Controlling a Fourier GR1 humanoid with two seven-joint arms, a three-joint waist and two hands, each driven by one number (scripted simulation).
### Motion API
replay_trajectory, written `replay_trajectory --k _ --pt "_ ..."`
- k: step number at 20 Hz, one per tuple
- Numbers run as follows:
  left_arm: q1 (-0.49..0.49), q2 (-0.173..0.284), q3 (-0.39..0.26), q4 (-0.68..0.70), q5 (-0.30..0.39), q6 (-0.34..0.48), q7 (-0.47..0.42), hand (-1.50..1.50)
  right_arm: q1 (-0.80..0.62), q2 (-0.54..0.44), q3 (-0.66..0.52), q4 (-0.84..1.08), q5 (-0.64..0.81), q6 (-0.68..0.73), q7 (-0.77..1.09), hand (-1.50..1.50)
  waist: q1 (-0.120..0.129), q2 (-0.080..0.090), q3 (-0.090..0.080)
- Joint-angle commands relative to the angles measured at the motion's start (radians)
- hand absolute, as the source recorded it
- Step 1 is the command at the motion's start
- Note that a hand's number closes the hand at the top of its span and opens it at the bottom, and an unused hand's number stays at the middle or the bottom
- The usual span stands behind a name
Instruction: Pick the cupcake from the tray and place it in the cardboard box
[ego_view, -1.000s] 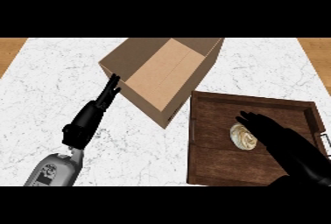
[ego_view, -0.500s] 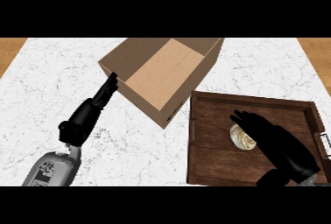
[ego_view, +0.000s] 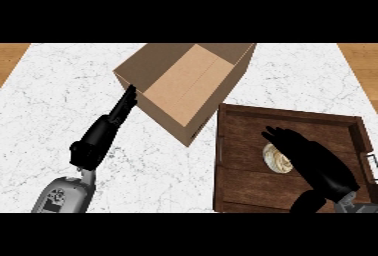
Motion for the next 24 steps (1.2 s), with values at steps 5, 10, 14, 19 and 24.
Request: replay_trajectory --k 5,10,14,19,24 --pt "0.084 -0.018 -0.008 -0.034 -0.029 -0.022 -0.008 0.0 -0.049 0.094 0.025 0.172 0.099 -0.054 -0.025 -1.5 0.006 0.009 0.006" --pt "0.01 -0.055 0.0 -0.025 -0.053 -0.003 0.04 0.0 0.032 0.058 0.036 0.109 0.168 -0.065 -0.032 -1.5 -0.004 0.007 0.006" --pt "-0.004 -0.055 0.029 0.017 -0.037 -0.03 0.019 0.0 0.0 0.07 0.011 0.174 0.191 -0.091 -0.062 -1.5 -0.004 0.008 0.006" --pt "0.032 -0.043 0.039 -0.007 -0.037 -0.045 0.01 0.0 -0.048 0.102 0.033 0.263 0.222 -0.097 -0.088 1.5 0.003 0.009 0.006" --pt "-0.011 -0.097 0.005 0.043 -0.089 -0.005 0.023 0.0 -0.125 0.107 -0.008 0.355 0.239 -0.163 -0.162 1.5 0.003 0.011 0.006"
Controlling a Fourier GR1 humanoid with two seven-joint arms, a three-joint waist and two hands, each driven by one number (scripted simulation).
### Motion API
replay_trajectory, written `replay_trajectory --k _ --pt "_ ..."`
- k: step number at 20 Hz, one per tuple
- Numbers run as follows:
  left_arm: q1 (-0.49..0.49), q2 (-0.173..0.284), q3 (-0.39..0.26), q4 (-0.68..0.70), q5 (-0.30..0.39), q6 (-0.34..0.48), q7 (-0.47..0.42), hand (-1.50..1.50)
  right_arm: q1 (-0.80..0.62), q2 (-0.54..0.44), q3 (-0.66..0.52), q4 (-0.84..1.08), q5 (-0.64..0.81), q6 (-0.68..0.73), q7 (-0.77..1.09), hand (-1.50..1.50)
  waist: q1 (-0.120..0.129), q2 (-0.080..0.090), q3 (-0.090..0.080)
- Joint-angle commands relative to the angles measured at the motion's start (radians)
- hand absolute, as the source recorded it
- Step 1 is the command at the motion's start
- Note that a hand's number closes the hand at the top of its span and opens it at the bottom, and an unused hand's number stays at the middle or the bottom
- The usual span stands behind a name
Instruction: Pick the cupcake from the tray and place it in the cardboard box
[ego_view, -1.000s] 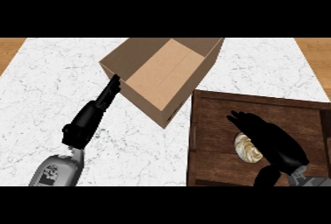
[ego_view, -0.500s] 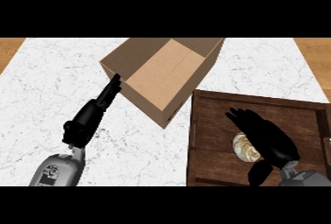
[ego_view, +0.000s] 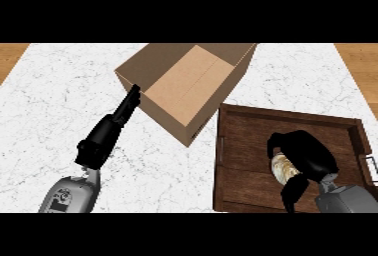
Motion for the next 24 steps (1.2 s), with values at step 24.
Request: replay_trajectory --k 24 --pt "0.033 -0.002 0.026 -0.018 -0.001 -0.042 0.022 0.0 -0.22 -0.108 -0.08 -0.231 -0.304 0.081 -0.721 1.5 -0.018 0.011 0.019"
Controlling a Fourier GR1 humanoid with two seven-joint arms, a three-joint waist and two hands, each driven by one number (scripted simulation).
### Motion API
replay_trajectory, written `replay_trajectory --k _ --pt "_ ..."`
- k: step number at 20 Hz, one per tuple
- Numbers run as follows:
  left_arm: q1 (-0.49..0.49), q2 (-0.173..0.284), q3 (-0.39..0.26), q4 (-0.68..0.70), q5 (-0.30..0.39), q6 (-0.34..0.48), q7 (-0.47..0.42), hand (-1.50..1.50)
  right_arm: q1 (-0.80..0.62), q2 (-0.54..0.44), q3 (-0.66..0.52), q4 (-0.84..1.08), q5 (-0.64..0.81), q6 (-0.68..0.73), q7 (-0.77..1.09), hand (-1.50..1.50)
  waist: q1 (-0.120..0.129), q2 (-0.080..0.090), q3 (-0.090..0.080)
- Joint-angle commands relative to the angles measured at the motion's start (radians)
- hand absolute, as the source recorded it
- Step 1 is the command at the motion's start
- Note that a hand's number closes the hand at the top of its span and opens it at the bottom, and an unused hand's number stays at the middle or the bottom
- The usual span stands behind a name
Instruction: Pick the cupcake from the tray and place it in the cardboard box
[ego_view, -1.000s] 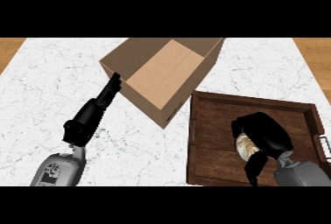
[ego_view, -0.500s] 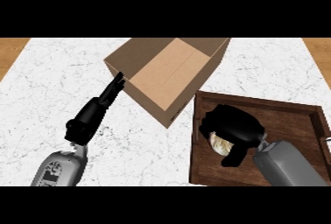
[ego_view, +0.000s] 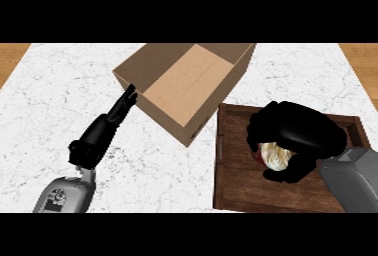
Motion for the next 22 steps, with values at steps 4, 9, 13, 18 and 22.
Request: replay_trajectory --k 4,9,13,18,22 --pt "0.026 -0.013 -0.001 -0.049 0.007 0.003 0.056 0.0 -0.031 -0.055 -0.239 -0.143 -0.321 0.238 0.005 1.5 -0.005 0.001 -0.002" --pt "0.007 -0.002 0.015 -0.04 0.003 -0.013 0.05 0.0 -0.08 0.005 -0.284 -0.233 -0.454 0.362 0.289 1.5 -0.001 0.003 -0.002" --pt "0.083 -0.03 -0.025 -0.044 -0.025 -0.005 0.034 0.0 -0.196 0.049 -0.28 -0.19 -0.441 0.333 0.437 1.5 0.01 0.004 -0.002" --pt "0.013 -0.061 -0.03 -0.006 -0.043 0.002 0.036 0.0 -0.32 0.054 -0.334 -0.095 -0.452 0.333 0.496 1.5 0.007 0.005 -0.002" --pt "0.027 -0.031 0.014 0.018 -0.027 -0.021 -0.003 0.0 -0.432 0.133 -0.262 0.042 -0.381 0.271 0.523 1.5 0.013 0.007 -0.002"
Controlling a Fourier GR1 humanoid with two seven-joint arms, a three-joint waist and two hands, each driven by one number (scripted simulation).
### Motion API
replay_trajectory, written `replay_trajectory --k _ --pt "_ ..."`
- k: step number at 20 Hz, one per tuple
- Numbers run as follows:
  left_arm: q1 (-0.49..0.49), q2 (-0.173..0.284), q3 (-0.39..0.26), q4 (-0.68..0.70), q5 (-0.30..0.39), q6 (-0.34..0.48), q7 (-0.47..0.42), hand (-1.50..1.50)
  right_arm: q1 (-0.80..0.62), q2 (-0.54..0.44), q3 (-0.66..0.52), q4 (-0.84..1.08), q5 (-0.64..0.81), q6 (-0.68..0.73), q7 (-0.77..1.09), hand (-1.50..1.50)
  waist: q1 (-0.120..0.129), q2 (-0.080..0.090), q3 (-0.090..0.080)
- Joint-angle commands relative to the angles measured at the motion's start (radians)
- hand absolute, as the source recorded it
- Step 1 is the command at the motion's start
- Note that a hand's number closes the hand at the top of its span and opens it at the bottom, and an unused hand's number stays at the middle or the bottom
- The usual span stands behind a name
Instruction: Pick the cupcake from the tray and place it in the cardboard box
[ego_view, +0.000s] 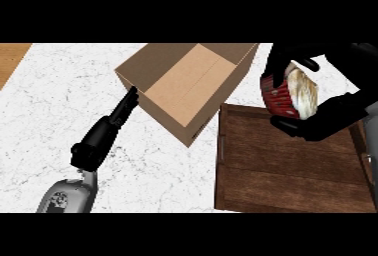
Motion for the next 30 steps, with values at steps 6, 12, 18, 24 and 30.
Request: replay_trajectory --k 6,12,18,24,30 --pt "-0.003 -0.033 -0.011 0.037 -0.036 0.018 0.002 0.0 -0.241 0.082 0.007 0.236 0.025 -0.015 0.087 1.5 0.0 0.003 -0.002" --pt "-0.021 0.019 0.054 0.059 0.019 -0.047 -0.002 0.0 -0.293 0.169 0.052 0.401 0.147 -0.183 0.058 1.5 0.003 0.005 -0.002" --pt "0.004 -0.028 -0.009 -0.013 -0.018 -0.023 0.043 0.0 -0.376 0.209 0.098 0.621 0.273 -0.327 -0.042 1.5 0.011 0.006 -0.002" --pt "-0.034 -0.019 0.028 0.046 -0.013 -0.026 0.009 0.0 -0.398 0.26 0.136 0.844 0.38 -0.476 -0.129 1.5 0.014 0.01 -0.002" --pt "-0.051 -0.047 0.002 -0.003 -0.024 -0.01 0.066 0.0 -0.423 0.298 0.07 1.065 0.342 -0.445 -0.097 -1.5 0.024 0.014 -0.001"
